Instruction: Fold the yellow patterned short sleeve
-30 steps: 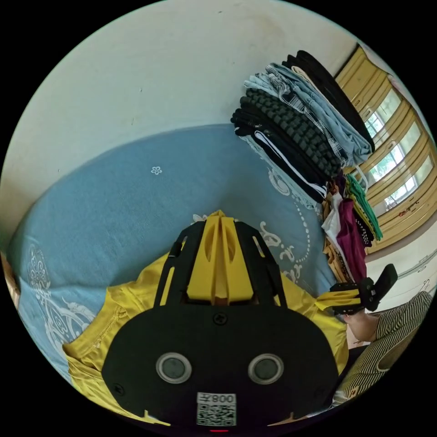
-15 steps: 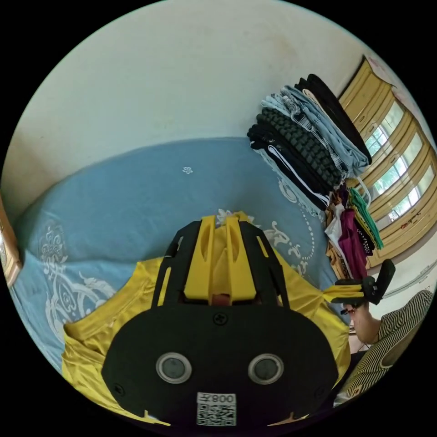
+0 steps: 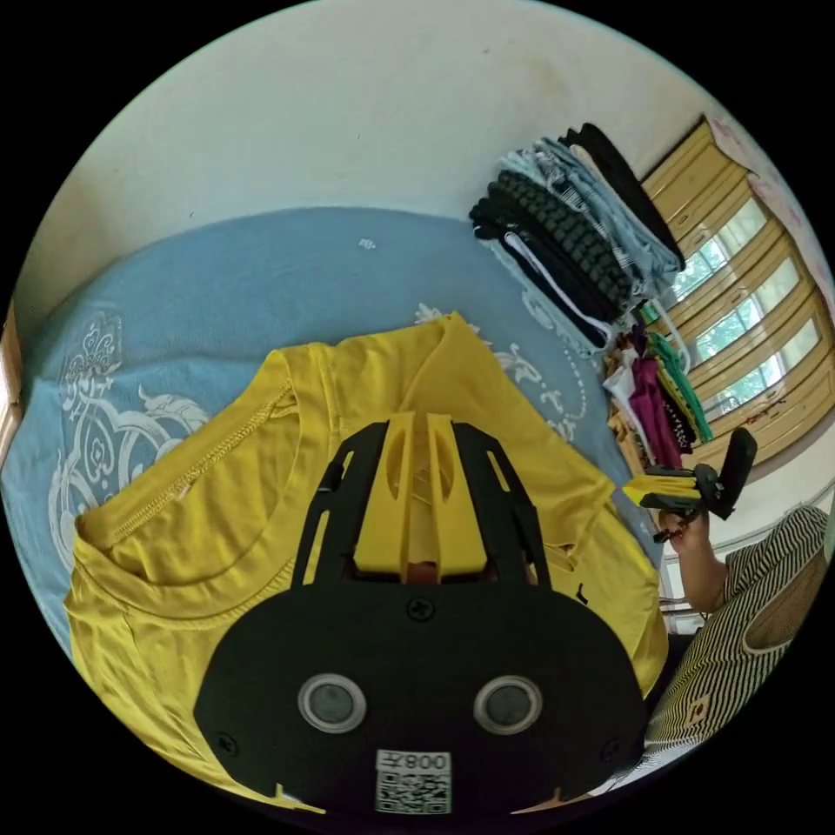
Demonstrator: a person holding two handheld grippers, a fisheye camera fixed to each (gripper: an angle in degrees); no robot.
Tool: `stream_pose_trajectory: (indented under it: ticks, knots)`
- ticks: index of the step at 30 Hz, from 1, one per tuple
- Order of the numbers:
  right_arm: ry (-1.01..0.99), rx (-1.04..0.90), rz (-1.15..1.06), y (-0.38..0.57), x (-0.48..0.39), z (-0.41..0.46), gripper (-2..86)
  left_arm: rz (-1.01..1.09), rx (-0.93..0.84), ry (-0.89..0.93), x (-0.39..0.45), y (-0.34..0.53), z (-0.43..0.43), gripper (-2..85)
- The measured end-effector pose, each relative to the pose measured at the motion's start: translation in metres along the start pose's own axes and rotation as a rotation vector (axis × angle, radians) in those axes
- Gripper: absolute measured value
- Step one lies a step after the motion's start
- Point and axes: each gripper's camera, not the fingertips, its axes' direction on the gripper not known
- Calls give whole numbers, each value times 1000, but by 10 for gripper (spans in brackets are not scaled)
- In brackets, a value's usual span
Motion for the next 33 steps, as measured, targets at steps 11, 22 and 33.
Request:
stream_pose_trajectory:
  ticks: [11,22,33]
  knots:
    - [-45,-163,-194,-42,-68,62,50,-72,4,126,-11,46,-6,63]
    - [161,-125,-254,-53,-112,76,59,-73,-26,204,-14,65,-4,63]
    - [69,-43,-227,-50,-101,38,8,-134,47,209,-34,72,-18,63]
